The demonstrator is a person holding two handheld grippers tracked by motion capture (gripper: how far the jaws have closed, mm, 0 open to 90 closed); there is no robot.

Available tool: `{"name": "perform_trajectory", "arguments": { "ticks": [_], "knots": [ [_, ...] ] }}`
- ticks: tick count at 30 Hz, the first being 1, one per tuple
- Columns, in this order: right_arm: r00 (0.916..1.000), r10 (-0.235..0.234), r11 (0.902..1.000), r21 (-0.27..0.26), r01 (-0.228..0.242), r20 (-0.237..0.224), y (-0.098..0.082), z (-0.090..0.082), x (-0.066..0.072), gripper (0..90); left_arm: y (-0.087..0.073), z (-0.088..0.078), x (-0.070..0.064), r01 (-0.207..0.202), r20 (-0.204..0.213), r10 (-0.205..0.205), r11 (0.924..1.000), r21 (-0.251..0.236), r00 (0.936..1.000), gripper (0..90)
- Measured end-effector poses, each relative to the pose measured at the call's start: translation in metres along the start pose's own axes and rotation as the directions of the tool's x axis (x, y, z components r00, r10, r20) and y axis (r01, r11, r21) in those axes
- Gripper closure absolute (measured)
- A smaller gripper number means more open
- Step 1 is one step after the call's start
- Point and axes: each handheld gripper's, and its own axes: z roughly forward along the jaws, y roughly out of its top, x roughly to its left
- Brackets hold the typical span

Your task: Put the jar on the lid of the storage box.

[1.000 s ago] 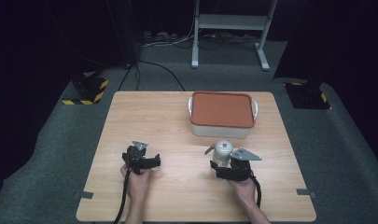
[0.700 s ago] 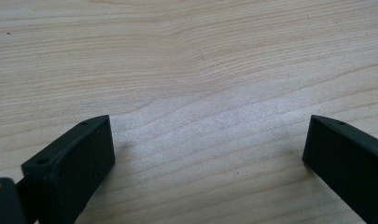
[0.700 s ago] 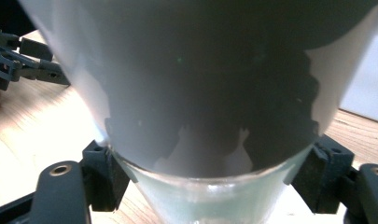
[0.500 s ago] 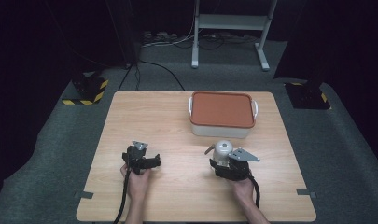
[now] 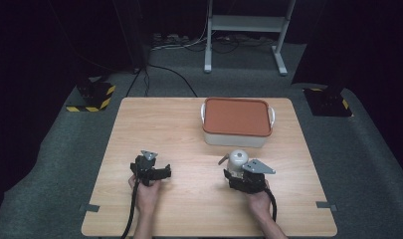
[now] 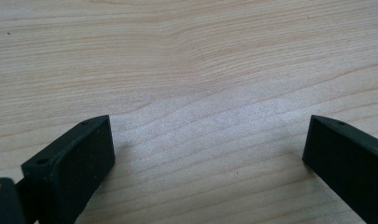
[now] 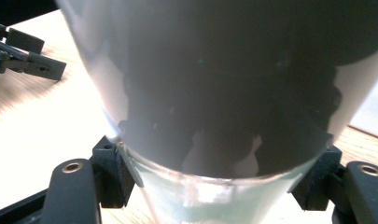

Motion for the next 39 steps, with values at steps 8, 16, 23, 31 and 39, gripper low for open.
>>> {"name": "perform_trajectory", "arguments": {
  "ticks": [8,16,23,31,39],
  "knots": [
    [0.9998,0.007,1.0,0.005,-0.007,-0.018,0.002,-0.001,-0.004,30.7,0.0,0.0,0.0,0.0,0.0,0.0,1.0,0.0,1.0,2.1],
    [0.9998,-0.003,0.9999,0.016,0.003,-0.018,0.004,-0.003,-0.005,30.7,0.0,0.0,0.0,0.0,0.0,0.0,1.0,0.0,1.0,2.1],
    [0.9996,-0.004,0.9999,0.014,0.004,-0.027,0.008,-0.006,-0.006,30.7,0.0,0.0,0.0,0.0,0.0,0.0,1.0,0.0,1.0,2.1],
    [0.9991,0.007,0.9999,0.01,-0.007,-0.041,0.016,-0.013,-0.013,30.7,0.0,0.0,0.0,0.0,0.0,0.0,1.0,0.0,1.0,2.1],
    [0.9991,0.013,0.9999,0.012,-0.012,-0.041,0.022,-0.015,-0.018,30.8,0.0,0.0,0.0,0.0,0.0,0.0,1.0,0.0,1.0,2.1]
  ]
}}
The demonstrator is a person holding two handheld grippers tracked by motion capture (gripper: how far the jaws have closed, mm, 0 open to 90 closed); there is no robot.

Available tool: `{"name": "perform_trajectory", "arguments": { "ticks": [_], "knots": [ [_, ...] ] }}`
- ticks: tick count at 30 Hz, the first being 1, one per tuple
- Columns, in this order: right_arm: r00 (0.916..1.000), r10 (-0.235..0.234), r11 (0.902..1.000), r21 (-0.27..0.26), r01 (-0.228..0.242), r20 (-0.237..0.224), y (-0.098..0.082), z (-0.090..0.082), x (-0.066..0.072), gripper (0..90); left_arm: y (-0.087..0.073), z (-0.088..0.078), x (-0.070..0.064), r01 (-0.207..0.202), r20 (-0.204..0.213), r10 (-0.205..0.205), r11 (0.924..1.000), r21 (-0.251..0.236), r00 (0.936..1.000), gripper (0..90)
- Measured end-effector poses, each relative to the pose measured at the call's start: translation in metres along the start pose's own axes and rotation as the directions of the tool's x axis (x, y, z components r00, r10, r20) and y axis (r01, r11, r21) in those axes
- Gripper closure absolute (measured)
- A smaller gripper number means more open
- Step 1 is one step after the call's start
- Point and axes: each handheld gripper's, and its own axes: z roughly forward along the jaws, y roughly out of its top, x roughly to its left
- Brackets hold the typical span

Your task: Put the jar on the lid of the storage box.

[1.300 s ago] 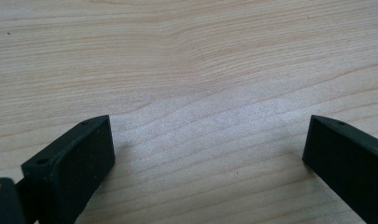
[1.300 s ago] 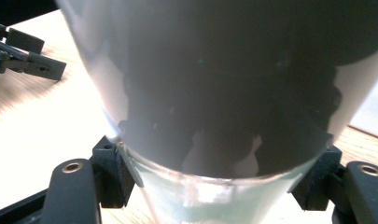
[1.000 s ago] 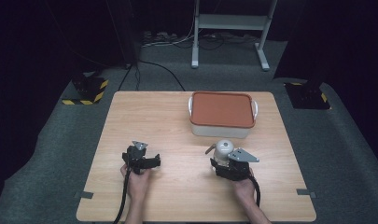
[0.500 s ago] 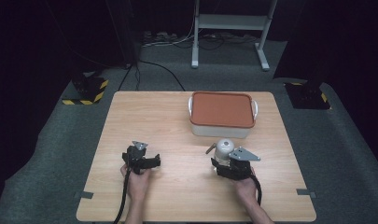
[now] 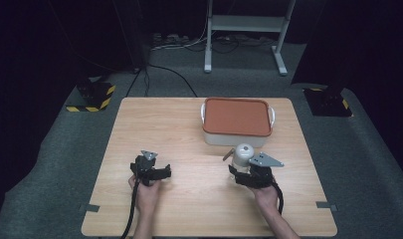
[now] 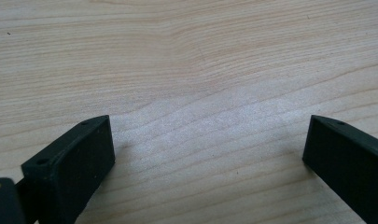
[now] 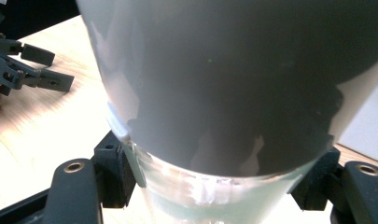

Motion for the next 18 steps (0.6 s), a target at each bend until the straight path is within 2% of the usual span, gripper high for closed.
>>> {"name": "perform_trajectory", "arguments": {
  "ticks": [18],
  "knots": [
    [0.9998,0.018,0.9997,-0.015,-0.018,-0.007,0.016,-0.005,-0.012,30.7,0.0,0.0,0.0,0.0,0.0,0.0,1.0,0.0,1.0,2.1]
  ]
}}
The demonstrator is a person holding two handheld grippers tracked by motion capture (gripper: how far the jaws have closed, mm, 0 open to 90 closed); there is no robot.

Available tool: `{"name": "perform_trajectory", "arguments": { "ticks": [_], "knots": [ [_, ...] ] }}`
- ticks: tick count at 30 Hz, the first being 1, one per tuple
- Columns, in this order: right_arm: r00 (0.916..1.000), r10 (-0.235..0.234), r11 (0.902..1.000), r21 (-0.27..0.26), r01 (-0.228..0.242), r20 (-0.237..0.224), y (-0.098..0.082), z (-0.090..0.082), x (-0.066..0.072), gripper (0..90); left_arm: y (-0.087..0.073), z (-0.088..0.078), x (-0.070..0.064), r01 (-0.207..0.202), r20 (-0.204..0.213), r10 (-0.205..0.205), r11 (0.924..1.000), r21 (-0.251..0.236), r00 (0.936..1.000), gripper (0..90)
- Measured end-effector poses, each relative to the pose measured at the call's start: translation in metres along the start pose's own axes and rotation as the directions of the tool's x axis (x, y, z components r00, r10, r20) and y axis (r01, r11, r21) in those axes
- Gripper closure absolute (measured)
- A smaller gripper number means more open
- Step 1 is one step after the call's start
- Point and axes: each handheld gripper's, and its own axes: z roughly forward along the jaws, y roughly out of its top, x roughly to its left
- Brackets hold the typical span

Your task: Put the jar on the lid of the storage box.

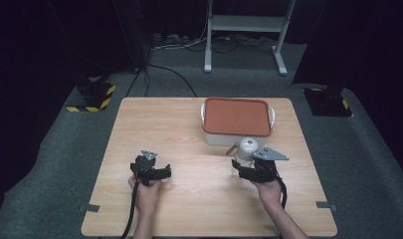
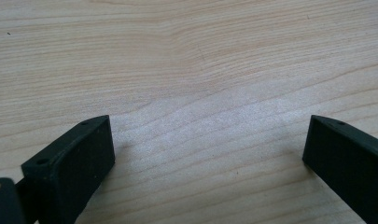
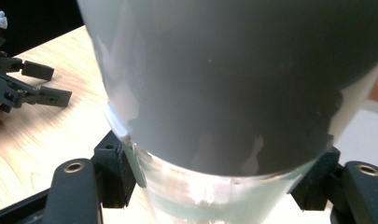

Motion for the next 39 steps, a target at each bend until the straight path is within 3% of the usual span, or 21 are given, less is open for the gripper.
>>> {"name": "perform_trajectory", "arguments": {
  "ticks": [39],
  "knots": [
    [0.9995,0.029,0.9982,-0.052,-0.029,0.011,0.045,-0.006,-0.022,30.7,0.0,0.0,0.0,0.0,0.0,0.0,1.0,0.0,1.0,2.1]
  ]
}}
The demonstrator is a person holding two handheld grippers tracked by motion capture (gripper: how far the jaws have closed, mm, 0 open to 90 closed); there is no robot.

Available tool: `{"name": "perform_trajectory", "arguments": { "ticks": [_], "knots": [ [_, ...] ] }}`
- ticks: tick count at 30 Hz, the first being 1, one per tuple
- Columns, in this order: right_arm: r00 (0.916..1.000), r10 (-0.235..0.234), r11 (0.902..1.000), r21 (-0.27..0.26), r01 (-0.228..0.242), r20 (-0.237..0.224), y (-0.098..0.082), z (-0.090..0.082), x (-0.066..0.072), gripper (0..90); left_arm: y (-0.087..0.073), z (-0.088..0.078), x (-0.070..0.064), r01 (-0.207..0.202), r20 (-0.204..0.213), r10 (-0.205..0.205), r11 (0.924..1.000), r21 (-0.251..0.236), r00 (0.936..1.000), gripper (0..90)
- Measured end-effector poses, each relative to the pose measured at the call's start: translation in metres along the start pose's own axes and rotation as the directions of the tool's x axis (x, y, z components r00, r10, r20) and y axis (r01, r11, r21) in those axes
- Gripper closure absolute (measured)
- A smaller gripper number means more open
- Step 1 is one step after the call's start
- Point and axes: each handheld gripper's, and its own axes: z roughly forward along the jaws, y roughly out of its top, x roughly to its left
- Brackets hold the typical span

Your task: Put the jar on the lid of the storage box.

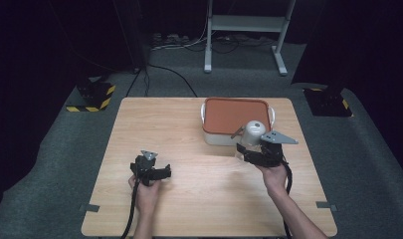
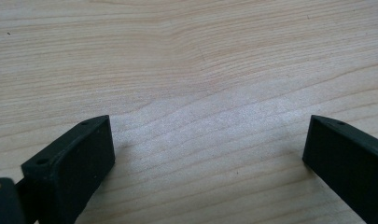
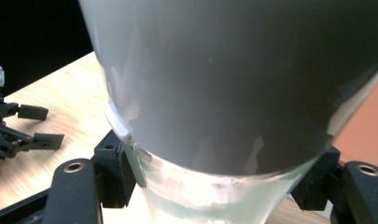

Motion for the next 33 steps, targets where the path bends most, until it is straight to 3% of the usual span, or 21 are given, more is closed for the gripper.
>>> {"name": "perform_trajectory", "arguments": {
  "ticks": [33],
  "knots": [
    [0.9998,0.008,0.9999,0.007,-0.008,0.02,0.027,0.01,-0.013,30.7,0.0,0.0,0.0,0.0,0.0,0.0,1.0,0.0,1.0,2.1]
  ]
}}
